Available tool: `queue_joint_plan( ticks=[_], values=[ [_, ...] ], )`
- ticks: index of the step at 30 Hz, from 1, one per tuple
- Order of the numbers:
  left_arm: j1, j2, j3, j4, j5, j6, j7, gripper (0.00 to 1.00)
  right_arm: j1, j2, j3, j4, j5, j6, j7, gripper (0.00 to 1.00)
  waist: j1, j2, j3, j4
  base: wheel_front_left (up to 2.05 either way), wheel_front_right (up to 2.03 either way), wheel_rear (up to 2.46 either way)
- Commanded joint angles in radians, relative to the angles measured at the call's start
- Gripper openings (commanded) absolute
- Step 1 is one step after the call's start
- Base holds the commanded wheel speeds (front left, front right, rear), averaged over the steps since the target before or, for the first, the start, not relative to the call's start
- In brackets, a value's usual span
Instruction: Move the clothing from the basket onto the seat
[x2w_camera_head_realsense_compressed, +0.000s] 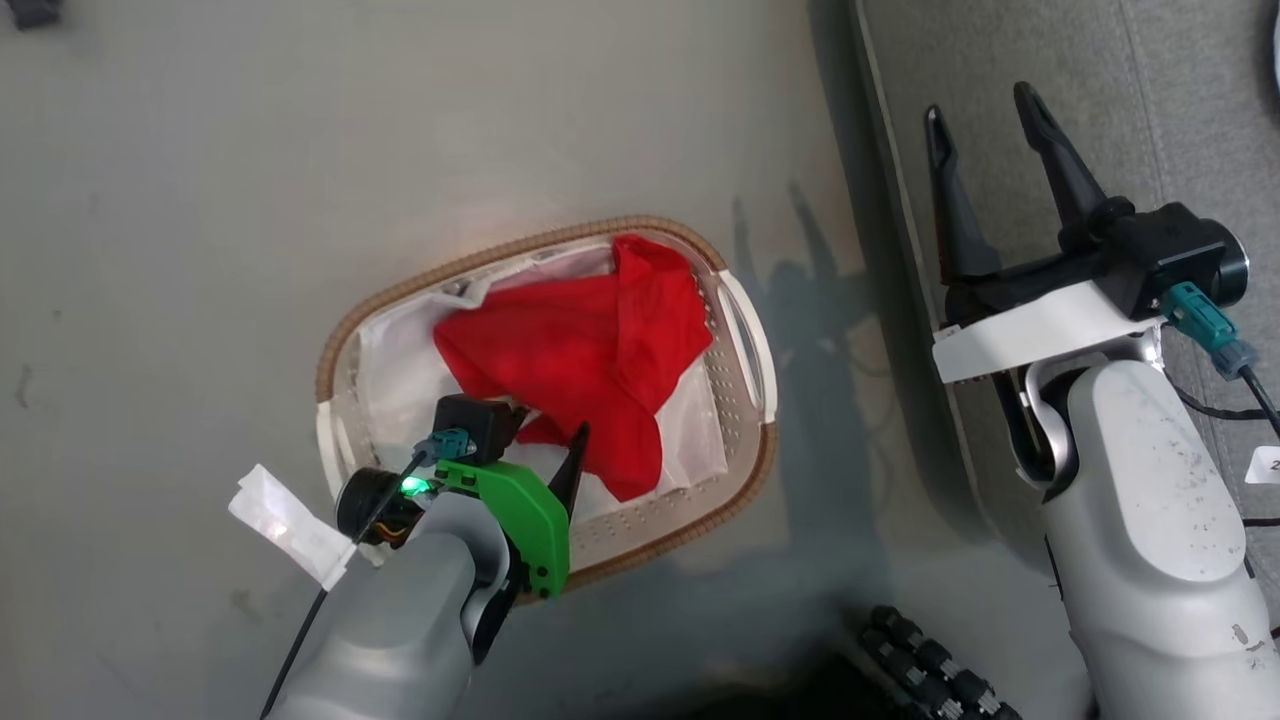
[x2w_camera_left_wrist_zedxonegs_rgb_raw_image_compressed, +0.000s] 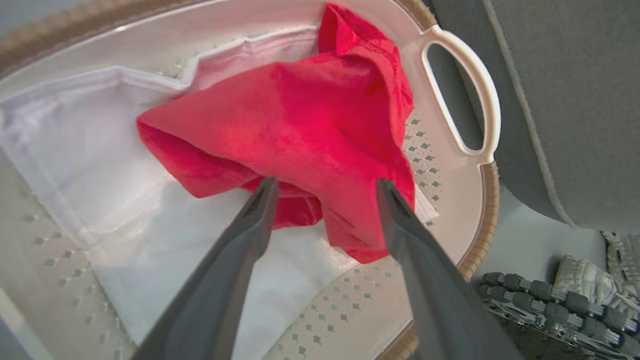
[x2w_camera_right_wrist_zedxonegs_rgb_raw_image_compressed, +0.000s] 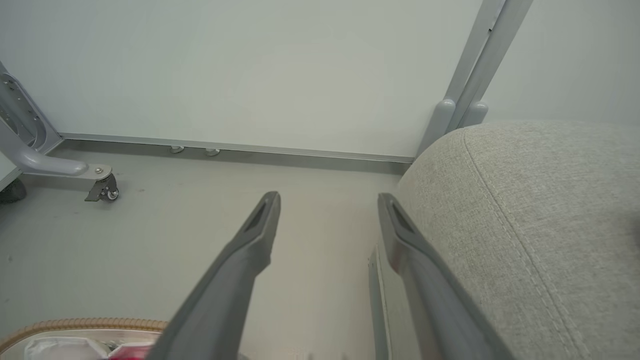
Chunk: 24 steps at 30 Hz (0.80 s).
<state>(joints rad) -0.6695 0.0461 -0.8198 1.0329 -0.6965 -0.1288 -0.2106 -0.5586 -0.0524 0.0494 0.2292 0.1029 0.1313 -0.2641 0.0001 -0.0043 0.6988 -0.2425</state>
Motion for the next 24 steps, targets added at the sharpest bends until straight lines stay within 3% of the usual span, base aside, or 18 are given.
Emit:
queue_joint_plan(
  ticks=[1, 12, 22, 24],
  values=[
    [-0.023, 0.009, -0.016, -0.003, -0.030, -0.002, 0.011, 1.00, -0.019, 0.002, 0.001, -0.009, -0.001, -0.001, 0.000, 1.00, -0.0001, 0.0043, 0.090, -0.047, 0.00, 0.00, 0.00],
    [-0.104, 0.009, -0.083, 0.015, -0.190, -0.002, -0.021, 1.00, -0.050, 0.001, -0.012, -0.031, -0.016, -0.001, 0.000, 1.00, -0.0001, 0.0043, 0.163, -0.025, 0.00, 0.00, 0.00],
    [-0.200, 0.008, -0.175, 0.045, -0.223, -0.002, -0.045, 1.00, -0.073, 0.000, 0.016, -0.039, -0.010, -0.001, 0.000, 1.00, -0.0001, 0.0043, 0.208, -0.027, 0.00, 0.00, 0.00],
    [-0.208, 0.008, -0.195, 0.042, -0.234, -0.002, -0.047, 0.00, -0.078, 0.000, 0.021, -0.039, -0.002, -0.001, 0.000, 1.00, -0.0001, 0.0043, 0.211, -0.026, 0.00, 0.00, 0.00]
  ],
)
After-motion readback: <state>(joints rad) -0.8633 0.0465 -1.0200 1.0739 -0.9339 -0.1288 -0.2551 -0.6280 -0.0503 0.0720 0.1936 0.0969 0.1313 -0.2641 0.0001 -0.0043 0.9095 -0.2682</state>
